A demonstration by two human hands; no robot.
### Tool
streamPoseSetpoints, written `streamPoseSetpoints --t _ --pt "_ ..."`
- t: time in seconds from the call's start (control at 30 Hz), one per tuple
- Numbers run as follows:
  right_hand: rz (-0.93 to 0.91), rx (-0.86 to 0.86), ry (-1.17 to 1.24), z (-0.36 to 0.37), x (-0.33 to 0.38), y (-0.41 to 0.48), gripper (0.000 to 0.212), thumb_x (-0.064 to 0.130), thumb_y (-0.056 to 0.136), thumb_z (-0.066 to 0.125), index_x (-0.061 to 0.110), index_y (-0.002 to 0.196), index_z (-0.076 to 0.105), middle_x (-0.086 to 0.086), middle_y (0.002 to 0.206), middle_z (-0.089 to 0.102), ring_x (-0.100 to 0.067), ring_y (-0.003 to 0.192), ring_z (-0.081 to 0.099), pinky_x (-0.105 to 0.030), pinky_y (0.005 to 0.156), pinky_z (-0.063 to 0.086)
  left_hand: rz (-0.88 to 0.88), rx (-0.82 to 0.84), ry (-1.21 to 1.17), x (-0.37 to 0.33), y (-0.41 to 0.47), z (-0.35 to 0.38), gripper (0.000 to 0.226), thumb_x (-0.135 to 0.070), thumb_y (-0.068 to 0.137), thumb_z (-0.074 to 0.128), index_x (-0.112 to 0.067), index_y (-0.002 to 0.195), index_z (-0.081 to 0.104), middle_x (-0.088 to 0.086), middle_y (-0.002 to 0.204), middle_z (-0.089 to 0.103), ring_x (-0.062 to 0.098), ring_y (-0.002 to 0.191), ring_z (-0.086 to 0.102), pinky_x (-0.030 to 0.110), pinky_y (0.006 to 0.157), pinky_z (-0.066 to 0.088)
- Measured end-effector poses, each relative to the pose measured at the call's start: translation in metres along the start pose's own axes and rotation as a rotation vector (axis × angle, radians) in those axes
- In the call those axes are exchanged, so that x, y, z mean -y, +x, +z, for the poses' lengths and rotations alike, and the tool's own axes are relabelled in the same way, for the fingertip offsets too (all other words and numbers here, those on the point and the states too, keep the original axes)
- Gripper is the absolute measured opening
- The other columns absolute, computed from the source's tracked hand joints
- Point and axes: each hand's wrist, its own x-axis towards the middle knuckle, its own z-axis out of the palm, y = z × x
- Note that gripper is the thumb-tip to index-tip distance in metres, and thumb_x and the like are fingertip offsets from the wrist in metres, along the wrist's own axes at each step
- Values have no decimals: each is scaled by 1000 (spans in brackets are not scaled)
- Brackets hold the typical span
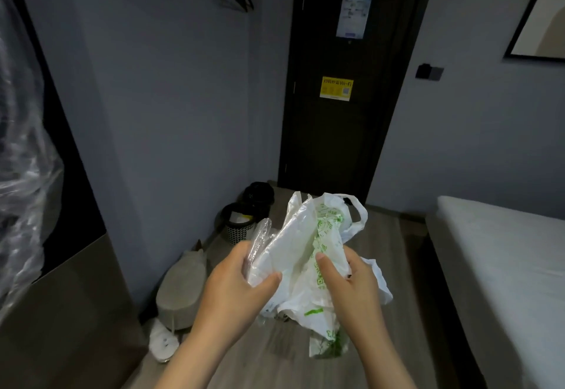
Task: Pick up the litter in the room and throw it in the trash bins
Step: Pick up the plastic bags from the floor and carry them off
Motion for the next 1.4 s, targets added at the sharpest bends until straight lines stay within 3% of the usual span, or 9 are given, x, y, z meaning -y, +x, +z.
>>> streamPoseSetpoints --t 0.13,0.4,0.63,0.77,0.87,1.07,1.2,1.33,1.4 --pt "3 24 -34 34 -9 83 9 23 91 61 25 95 69 5 85 73 -11 82 69 -33 73 58 -8 -2 -21 21 86 5 21 -37 72 71 -41 85 54 -30 83 62 -12 72 56 4 53 40" --pt "3 29 -54 86 -27 224 11 20 87 65 29 92 66 14 84 71 -3 78 68 -18 62 54 -47 59 -55 56 241 27 27 -34 70 73 -40 89 55 -32 84 63 -9 73 60 9 54 40" --pt "5 95 -34 113 -67 339 26 18 86 67 36 104 60 23 97 69 3 88 67 -12 65 53 -95 42 -49 96 354 63 33 -38 69 76 -44 89 50 -33 87 62 -11 76 59 12 57 40" --pt "16 88 -31 133 -97 429 37 16 85 68 28 117 55 17 99 66 5 90 64 -12 68 54 -131 3 -78 120 429 88 35 -39 70 76 -41 93 50 -30 88 64 -12 77 59 16 61 43" --pt "3 131 -34 148 -112 498 40 19 86 68 28 121 53 19 101 64 7 92 63 -11 70 53 -156 -15 -79 132 487 105 34 -39 72 75 -43 94 48 -33 90 63 -16 80 57 6 59 42" --pt "1 338 36 184 -138 605 36 18 90 64 32 122 54 9 112 68 -5 101 66 -26 84 57 -266 -76 -131 167 582 131 36 -35 75 74 -45 96 47 -20 96 65 -9 85 61 17 69 46" --pt "63 407 -22 215 -160 651 52 22 90 64 34 134 40 7 117 64 -10 105 64 -39 89 56 -358 -114 -135 197 628 139 43 -50 65 72 -46 95 42 -17 95 64 -5 79 63 20 64 48" --pt "92 436 -70 252 -188 703 48 22 88 64 49 120 40 7 114 66 -9 101 66 -37 85 57 -401 -147 -85 241 682 143 40 -48 68 73 -51 93 42 -19 84 63 -6 71 63 16 56 46" --pt "125 453 -98 274 -203 729 45 26 87 64 45 123 43 9 110 68 -8 99 67 -36 83 58 -404 -158 -44 266 711 143 36 -42 71 74 -46 90 43 -15 79 62 -1 67 61 17 53 44"
